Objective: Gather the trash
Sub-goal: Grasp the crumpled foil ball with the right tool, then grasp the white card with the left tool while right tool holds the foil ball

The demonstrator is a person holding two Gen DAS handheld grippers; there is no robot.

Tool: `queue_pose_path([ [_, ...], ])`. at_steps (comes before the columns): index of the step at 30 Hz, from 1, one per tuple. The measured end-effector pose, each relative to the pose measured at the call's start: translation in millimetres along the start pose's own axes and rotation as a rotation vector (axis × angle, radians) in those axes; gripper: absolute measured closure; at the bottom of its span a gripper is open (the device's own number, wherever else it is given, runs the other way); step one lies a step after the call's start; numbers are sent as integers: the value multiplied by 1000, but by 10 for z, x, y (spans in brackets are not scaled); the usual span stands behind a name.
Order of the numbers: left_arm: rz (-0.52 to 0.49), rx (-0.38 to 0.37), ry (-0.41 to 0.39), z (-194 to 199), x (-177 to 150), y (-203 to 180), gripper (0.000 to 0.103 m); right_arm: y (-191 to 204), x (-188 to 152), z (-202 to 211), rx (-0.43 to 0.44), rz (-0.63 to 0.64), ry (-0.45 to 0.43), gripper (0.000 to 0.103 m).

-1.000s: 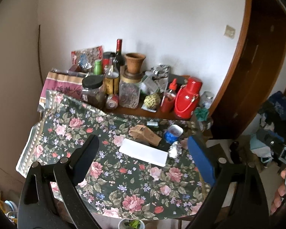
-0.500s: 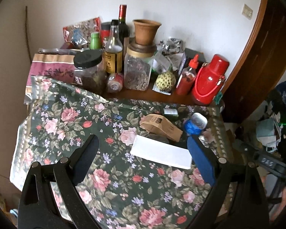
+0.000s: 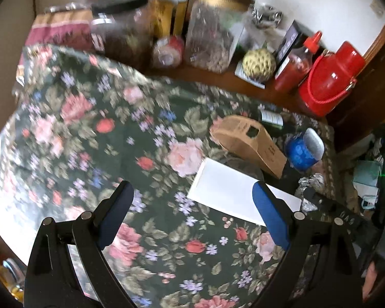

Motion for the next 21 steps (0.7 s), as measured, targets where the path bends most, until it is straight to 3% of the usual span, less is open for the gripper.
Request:
queue_pose_path([
  [10, 152, 34, 82, -423, -10, -383, 9, -153, -36, 365, -12, 121, -89, 69],
  [13, 183, 92, 111, -575, -24, -513, 9, -319, -25, 555, -10, 119, -120, 69],
  [17, 238, 213, 86, -631, -48, -574, 8, -596, -20, 742, -29, 102, -140, 69],
  [21, 212, 276, 110, -714, -107, -631, 8, -729, -26, 797, -57, 88, -156, 69],
])
Point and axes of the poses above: each gripper's, at about its wrist camera, not at the fingertips, and z roughly against the way its jaws point, y to its left, x to its top, the point moved 6 cm from there along -z, roughly the way its jaws point, and after that the axes turned 12 degrees about -z, right-handed, at the moved point
